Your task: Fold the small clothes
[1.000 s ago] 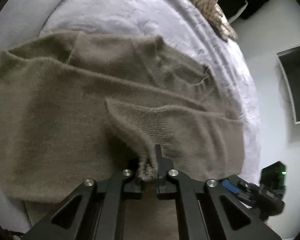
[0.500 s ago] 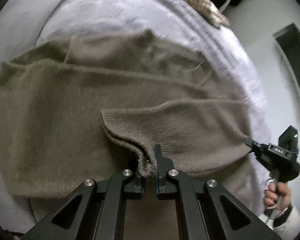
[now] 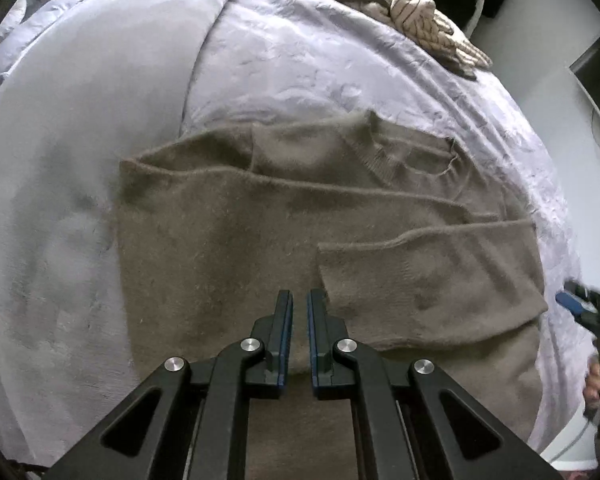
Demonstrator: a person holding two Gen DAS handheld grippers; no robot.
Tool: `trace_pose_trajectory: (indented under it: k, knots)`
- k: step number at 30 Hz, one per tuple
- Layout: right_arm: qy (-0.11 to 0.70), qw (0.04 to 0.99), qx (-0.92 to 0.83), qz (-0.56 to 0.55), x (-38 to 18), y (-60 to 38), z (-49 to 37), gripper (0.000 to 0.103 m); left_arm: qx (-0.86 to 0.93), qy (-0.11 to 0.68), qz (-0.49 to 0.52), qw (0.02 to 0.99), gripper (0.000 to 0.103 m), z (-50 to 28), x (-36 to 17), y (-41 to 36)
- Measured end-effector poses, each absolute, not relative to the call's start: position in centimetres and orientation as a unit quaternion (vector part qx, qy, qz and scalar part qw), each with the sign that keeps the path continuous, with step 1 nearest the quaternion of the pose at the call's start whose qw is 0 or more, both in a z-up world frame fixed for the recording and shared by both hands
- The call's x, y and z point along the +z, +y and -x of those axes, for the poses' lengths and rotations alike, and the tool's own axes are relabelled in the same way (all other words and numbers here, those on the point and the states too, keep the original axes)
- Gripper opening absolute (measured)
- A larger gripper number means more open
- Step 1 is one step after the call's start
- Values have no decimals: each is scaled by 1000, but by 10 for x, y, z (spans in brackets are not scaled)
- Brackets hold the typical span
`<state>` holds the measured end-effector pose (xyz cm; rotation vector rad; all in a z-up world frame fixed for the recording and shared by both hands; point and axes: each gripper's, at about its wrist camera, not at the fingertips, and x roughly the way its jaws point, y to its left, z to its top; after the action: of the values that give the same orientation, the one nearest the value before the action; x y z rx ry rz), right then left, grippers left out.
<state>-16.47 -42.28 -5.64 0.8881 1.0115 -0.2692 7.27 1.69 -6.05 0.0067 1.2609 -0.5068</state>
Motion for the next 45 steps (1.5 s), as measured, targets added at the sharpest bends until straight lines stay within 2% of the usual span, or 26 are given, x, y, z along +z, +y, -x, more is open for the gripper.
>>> trace_pose_trajectory:
  k: [5, 6, 8, 9, 13, 17, 20, 25, 30, 34, 37, 43, 45]
  knots:
    - [463, 752, -127, -452, -91, -453, 125, 65, -240, 583, -11, 776, 7, -66, -65, -10]
    - [472, 741, -124, -461, -100, -456, 117, 62, -240, 586, -12, 774, 7, -65, -69, -15]
    - [489, 722, -122, -474, -111, -457, 106, 11, -234, 591, -16, 772, 7, -62, -78, -25]
    - [488, 727, -116, -469, -107, -455, 102, 8, -229, 595, -20, 770, 7, -61, -82, -28]
    - [481, 811, -119, -311, -56, -430, 91, 8, -225, 593, -32, 773, 7, -55, -87, -33]
    - [527, 795, -154, -258, -81, -436, 79, 8, -225, 593, -53, 771, 7, -55, -96, -43]
    - [527, 783, -162, -288, -96, -445, 85, 9, -222, 594, -51, 771, 7, -57, -100, -44]
    - [516, 783, -182, -295, -66, -433, 109, 10, -216, 592, -47, 775, 7, -57, -89, -30]
    - [523, 791, -124, -292, -48, -390, 131, 10, -215, 588, -46, 779, 7, -54, -75, -20]
    - [552, 778, -110, -280, -67, -362, 139, 10, -226, 583, -63, 778, 7, -49, -75, -29]
    - [567, 767, -114, -277, -88, -358, 152, 9, -222, 601, -102, 761, 7, -41, -97, -39]
    - [580, 766, -130, -246, -80, -352, 162, 9, -230, 581, -131, 769, 7, -25, -90, -33]
    - [583, 763, -135, -245, -74, -351, 165, 13, -222, 586, -118, 770, 7, -24, -87, -25]
